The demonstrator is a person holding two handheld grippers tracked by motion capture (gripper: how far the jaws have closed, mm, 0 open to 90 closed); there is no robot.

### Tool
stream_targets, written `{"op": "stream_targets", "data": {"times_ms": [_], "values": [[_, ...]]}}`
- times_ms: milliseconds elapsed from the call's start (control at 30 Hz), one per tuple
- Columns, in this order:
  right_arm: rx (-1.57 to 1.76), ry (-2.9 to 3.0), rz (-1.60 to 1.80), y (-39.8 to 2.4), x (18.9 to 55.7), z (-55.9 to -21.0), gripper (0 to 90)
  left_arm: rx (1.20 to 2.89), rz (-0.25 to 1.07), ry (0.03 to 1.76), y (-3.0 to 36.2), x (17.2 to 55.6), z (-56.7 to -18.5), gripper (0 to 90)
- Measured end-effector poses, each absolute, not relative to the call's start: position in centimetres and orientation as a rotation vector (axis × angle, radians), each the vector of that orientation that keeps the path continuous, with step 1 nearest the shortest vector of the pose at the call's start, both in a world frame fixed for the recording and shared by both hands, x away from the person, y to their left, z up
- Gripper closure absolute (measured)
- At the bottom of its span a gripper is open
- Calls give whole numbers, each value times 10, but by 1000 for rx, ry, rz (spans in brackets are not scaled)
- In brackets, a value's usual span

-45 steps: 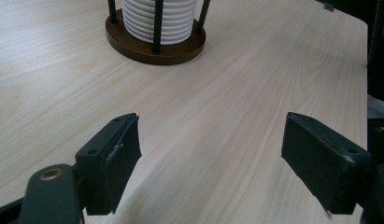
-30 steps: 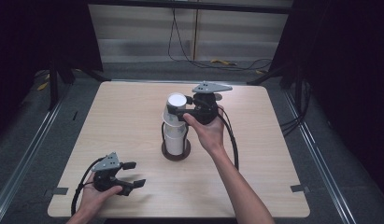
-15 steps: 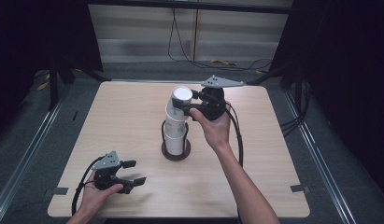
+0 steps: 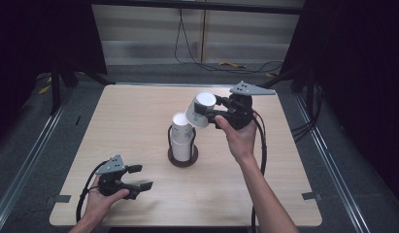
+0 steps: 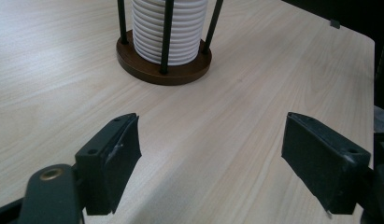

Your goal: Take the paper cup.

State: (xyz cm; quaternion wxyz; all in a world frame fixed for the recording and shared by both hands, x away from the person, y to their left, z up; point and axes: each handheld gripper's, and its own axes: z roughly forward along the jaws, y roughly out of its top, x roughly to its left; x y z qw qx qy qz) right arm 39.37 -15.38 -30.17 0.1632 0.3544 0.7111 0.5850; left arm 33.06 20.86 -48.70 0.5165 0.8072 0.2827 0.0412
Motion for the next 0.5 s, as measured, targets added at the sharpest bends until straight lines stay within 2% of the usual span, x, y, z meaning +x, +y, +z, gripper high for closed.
{"op": "stream_targets", "data": {"times_ms": [167, 267, 500], "values": [[1024, 2029, 1668, -166, 386, -303, 362, 1920, 104, 666, 207, 331, -482, 192], [1033, 2049, 1657, -171, 381, -306, 362, 1923, 152, 643, 204, 329, -478, 190], [1049, 2095, 1646, -181, 369, -325, 362, 1908, 117, 637, 198, 333, -476, 176]]}}
